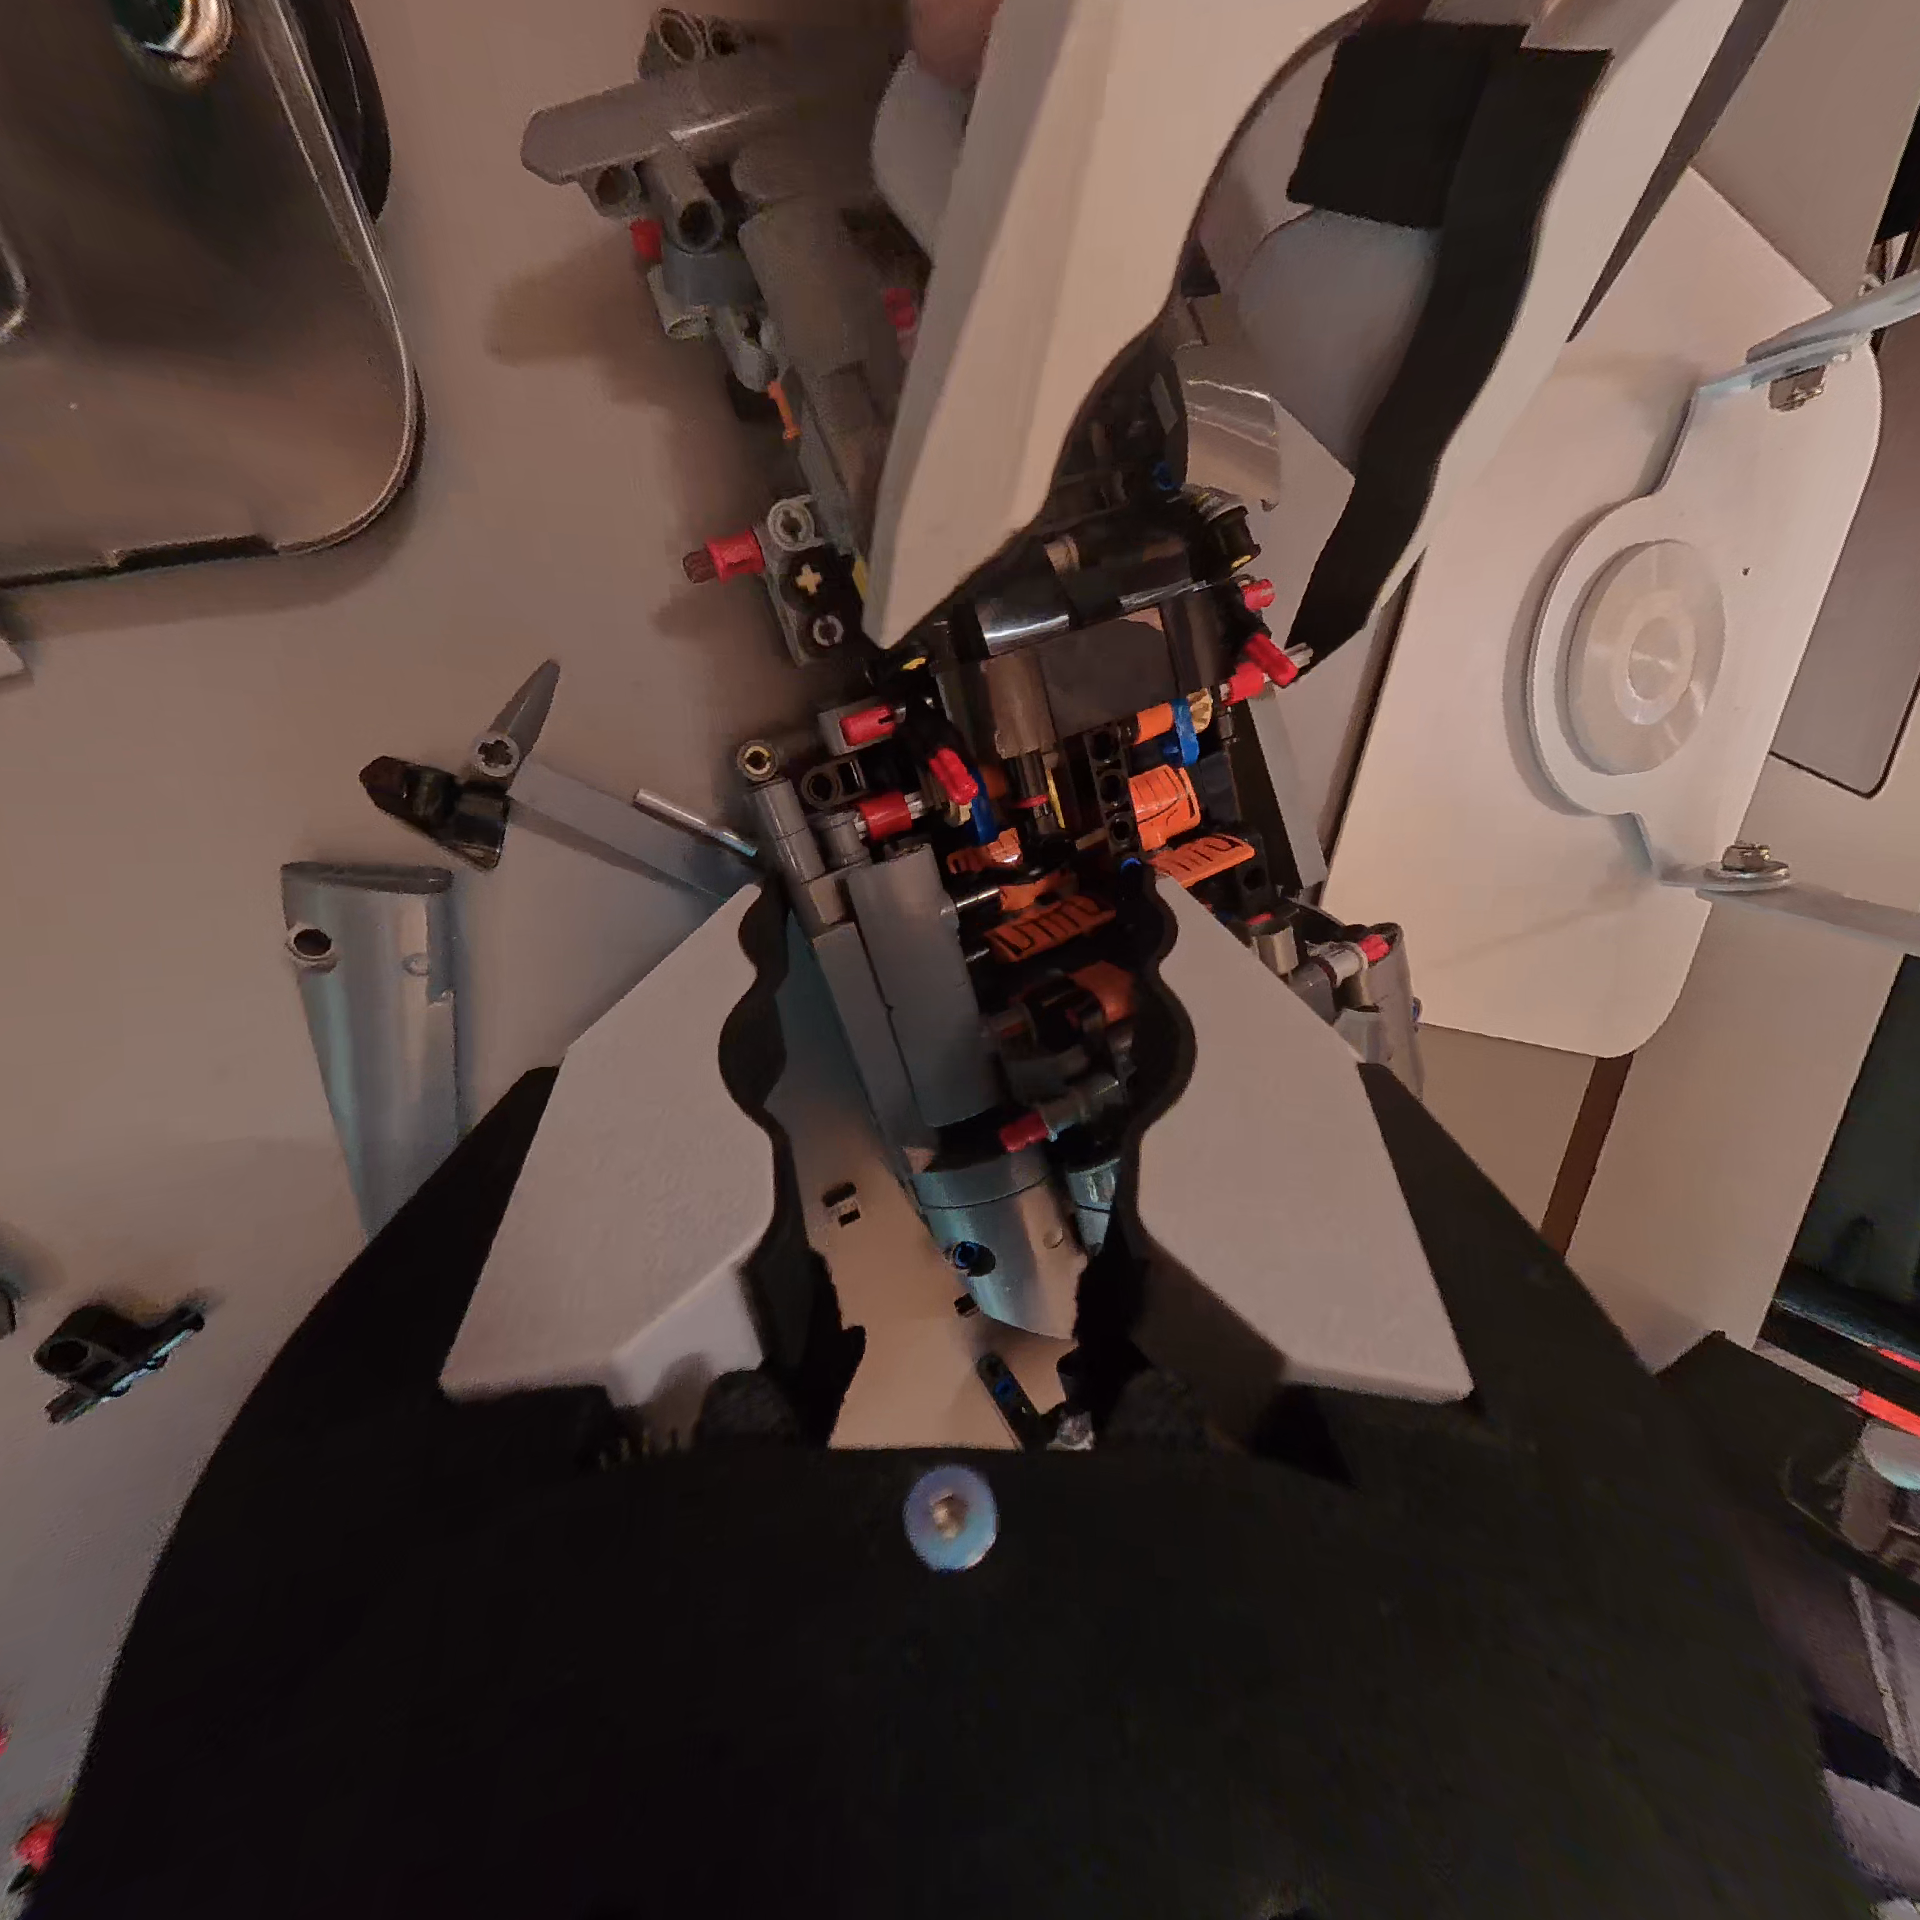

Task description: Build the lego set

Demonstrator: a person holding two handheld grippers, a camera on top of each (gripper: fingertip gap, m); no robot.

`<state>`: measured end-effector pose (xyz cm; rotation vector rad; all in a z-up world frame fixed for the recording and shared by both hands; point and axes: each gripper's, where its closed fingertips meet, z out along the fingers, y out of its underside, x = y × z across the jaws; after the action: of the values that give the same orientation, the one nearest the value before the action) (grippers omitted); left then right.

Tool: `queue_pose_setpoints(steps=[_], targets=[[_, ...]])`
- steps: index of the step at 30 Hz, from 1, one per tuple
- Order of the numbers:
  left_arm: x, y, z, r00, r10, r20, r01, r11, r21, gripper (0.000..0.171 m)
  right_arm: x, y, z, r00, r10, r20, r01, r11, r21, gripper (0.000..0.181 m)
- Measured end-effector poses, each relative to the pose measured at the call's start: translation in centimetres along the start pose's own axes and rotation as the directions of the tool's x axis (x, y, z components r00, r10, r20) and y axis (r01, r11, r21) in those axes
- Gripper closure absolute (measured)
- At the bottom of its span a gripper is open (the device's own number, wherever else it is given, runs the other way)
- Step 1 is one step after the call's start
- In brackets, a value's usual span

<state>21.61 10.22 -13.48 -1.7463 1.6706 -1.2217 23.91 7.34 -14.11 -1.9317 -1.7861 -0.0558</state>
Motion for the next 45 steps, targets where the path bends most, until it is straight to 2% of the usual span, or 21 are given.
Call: queue_pose_setpoints(steps=[14,19,39,45], targets=[[0.04,0.0,-0.06,1.0,0.002,-0.007,-0.002,1.0,0.002,0.071,-0.08,-0.29,-0.34,0.996,0.069,0.048,-0.071,0.997,0.037,0.114],[0.11,0.06,0.15,1.0,0.004,0.005,-0.004,1.0,-0.004,0.065,-0.06,-0.29,-0.08,0.994,0.09,0.056,-0.092,0.995,0.028,0.114],[0.16,0.05,0.44,0.999,-0.013,0.035,0.013,1.0,-0.006,0.063,0.16,-0.23,0.06,0.995,0.09,0.04,-0.089,0.996,-0.025,0.119],[0.01,-0.12,0.38,1.0,-0.012,0.026,0.012,1.0,0.004,0.065,0.07,-0.29,0.0,0.998,0.046,0.033,-0.046,0.999,-0.019,0.119]])
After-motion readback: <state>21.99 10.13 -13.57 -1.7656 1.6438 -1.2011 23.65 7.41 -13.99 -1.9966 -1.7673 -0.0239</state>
